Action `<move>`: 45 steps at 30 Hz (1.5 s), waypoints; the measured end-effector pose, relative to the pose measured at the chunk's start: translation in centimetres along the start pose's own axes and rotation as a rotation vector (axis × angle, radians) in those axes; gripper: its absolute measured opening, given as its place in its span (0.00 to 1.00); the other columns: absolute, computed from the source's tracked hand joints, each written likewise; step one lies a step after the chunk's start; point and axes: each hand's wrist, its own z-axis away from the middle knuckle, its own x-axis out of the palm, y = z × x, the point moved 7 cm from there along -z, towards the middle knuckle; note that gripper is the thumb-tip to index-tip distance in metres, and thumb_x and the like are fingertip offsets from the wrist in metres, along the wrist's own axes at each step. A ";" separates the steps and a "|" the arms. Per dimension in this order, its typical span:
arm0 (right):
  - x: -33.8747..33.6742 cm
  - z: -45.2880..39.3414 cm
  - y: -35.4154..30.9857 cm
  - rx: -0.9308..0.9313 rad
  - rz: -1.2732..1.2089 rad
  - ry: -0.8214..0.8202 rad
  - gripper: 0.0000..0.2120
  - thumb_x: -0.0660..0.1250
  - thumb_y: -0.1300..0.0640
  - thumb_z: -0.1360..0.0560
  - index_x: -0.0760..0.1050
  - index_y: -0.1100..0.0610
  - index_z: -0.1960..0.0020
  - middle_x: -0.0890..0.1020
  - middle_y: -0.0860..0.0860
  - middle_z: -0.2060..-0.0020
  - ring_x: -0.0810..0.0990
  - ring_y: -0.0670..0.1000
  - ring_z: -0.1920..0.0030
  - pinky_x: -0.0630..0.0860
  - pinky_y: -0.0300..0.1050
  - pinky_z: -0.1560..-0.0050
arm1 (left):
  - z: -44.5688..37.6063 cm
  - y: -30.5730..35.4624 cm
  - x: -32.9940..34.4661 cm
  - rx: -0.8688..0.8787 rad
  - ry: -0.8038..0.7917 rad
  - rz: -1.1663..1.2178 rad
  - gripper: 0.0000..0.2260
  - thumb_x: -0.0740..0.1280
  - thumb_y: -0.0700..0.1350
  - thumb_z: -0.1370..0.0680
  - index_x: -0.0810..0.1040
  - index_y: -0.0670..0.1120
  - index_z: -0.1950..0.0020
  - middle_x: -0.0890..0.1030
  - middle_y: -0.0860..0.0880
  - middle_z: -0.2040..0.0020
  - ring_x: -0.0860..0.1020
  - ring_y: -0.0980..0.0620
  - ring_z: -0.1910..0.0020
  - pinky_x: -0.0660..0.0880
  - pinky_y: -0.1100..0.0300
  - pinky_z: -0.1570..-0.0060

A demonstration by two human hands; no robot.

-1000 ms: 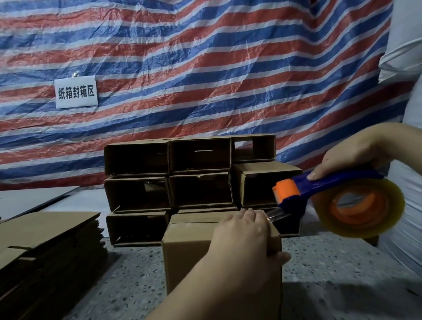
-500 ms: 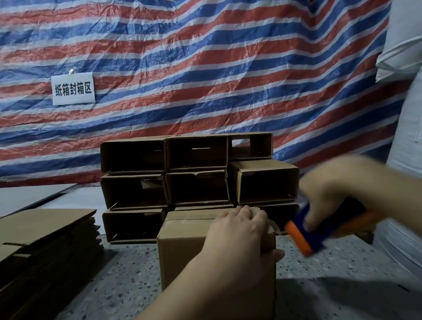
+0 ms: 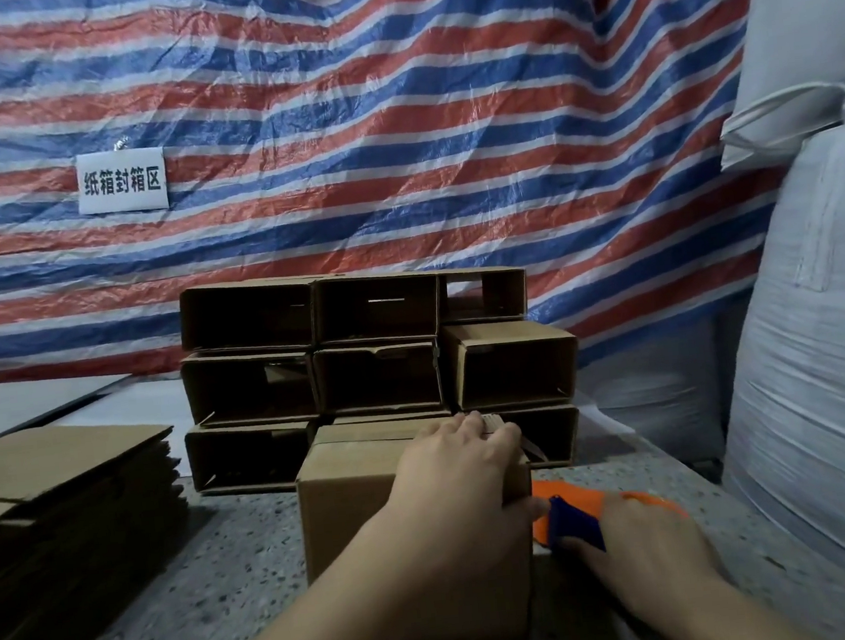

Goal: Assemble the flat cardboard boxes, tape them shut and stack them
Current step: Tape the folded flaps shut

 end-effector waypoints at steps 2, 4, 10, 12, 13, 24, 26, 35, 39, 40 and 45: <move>-0.3 0.5 -0.1 0.030 0.069 -0.008 0.25 0.58 0.30 0.23 0.74 0.49 0.41 0.79 0.46 0.54 0.76 0.46 0.60 0.69 0.38 0.66 | 0.0 0.0 0.0 -0.003 -0.003 0.004 0.31 0.62 0.65 0.22 0.60 0.54 0.24 0.68 0.48 0.26 0.66 0.46 0.28 0.65 0.51 0.31; -1.8 0.5 -0.2 0.032 0.078 0.078 0.29 0.47 0.27 0.23 0.74 0.49 0.49 0.80 0.46 0.56 0.79 0.47 0.55 0.75 0.43 0.52 | 0.1 0.1 0.0 -0.004 0.001 0.005 0.30 0.62 0.64 0.22 0.60 0.54 0.24 0.68 0.48 0.26 0.66 0.46 0.28 0.65 0.51 0.31; -0.9 -1.1 -1.8 0.237 -1.262 -0.388 0.35 0.48 0.29 0.21 0.78 0.58 0.48 0.83 0.56 0.54 0.81 0.56 0.53 0.76 0.51 0.56 | 0.0 0.1 0.0 -0.002 0.000 -0.008 0.30 0.62 0.64 0.22 0.62 0.53 0.24 0.68 0.46 0.27 0.66 0.46 0.28 0.65 0.51 0.31; 0.1 -0.5 -3.8 0.230 -1.452 -0.585 0.36 0.54 0.28 0.23 0.77 0.61 0.45 0.82 0.57 0.56 0.80 0.55 0.57 0.73 0.46 0.60 | 0.1 0.1 -0.1 0.003 0.008 -0.011 0.29 0.62 0.63 0.22 0.62 0.53 0.24 0.69 0.46 0.27 0.67 0.46 0.29 0.65 0.51 0.32; 0.1 -0.5 -4.4 0.218 -1.517 -0.593 0.34 0.57 0.30 0.23 0.78 0.61 0.45 0.82 0.57 0.59 0.78 0.53 0.61 0.72 0.45 0.60 | 0.1 0.1 -0.2 0.005 0.012 -0.012 0.29 0.63 0.63 0.22 0.62 0.53 0.25 0.69 0.47 0.28 0.67 0.46 0.29 0.66 0.51 0.32; 0.4 0.5 -6.4 0.295 -1.717 -0.391 0.18 0.64 0.48 0.20 0.87 0.58 0.56 0.85 0.56 0.65 0.76 0.53 0.64 0.71 0.47 0.60 | 0.2 0.2 -0.3 0.013 0.022 0.007 0.31 0.63 0.62 0.21 0.59 0.51 0.23 0.67 0.46 0.25 0.64 0.45 0.26 0.63 0.51 0.29; 1.1 0.8 -6.4 0.342 -1.740 -0.417 0.22 0.65 0.46 0.21 0.87 0.58 0.66 0.84 0.55 0.70 0.79 0.54 0.62 0.73 0.48 0.62 | 0.3 0.2 -0.3 0.010 0.026 0.007 0.31 0.63 0.62 0.21 0.59 0.51 0.23 0.67 0.46 0.25 0.65 0.46 0.26 0.64 0.51 0.29; 0.2 0.2 -5.8 0.351 -1.677 -0.295 0.33 0.64 0.32 0.24 0.74 0.55 0.29 0.79 0.58 0.34 0.76 0.61 0.33 0.72 0.62 0.31 | 0.3 0.2 -0.2 -0.009 -0.010 0.022 0.39 0.62 0.63 0.21 0.47 0.50 0.19 0.61 0.46 0.21 0.59 0.45 0.23 0.60 0.50 0.26; 0.4 0.2 -6.5 0.338 -1.648 -0.317 0.28 0.65 0.33 0.25 0.80 0.55 0.39 0.84 0.59 0.44 0.80 0.61 0.41 0.77 0.60 0.38 | 0.2 -0.1 -0.1 -0.001 -0.026 0.067 0.42 0.64 0.60 0.23 0.43 0.49 0.19 0.57 0.45 0.20 0.55 0.45 0.21 0.56 0.51 0.23; 0.9 0.7 -6.7 0.327 -1.658 -0.352 0.27 0.65 0.34 0.24 0.82 0.56 0.42 0.85 0.59 0.47 0.82 0.61 0.43 0.79 0.58 0.42 | 0.2 -0.2 0.0 0.004 -0.038 0.080 0.42 0.65 0.60 0.23 0.43 0.49 0.19 0.56 0.44 0.20 0.54 0.45 0.21 0.55 0.51 0.23; 2.5 1.2 -5.8 0.280 -1.535 -0.321 0.21 0.61 0.45 0.17 0.82 0.62 0.45 0.84 0.66 0.49 0.82 0.63 0.47 0.80 0.58 0.45 | 0.3 -0.5 -0.4 0.038 -0.030 0.191 0.41 0.65 0.60 0.23 0.45 0.51 0.19 0.48 0.47 0.18 0.49 0.47 0.20 0.52 0.52 0.24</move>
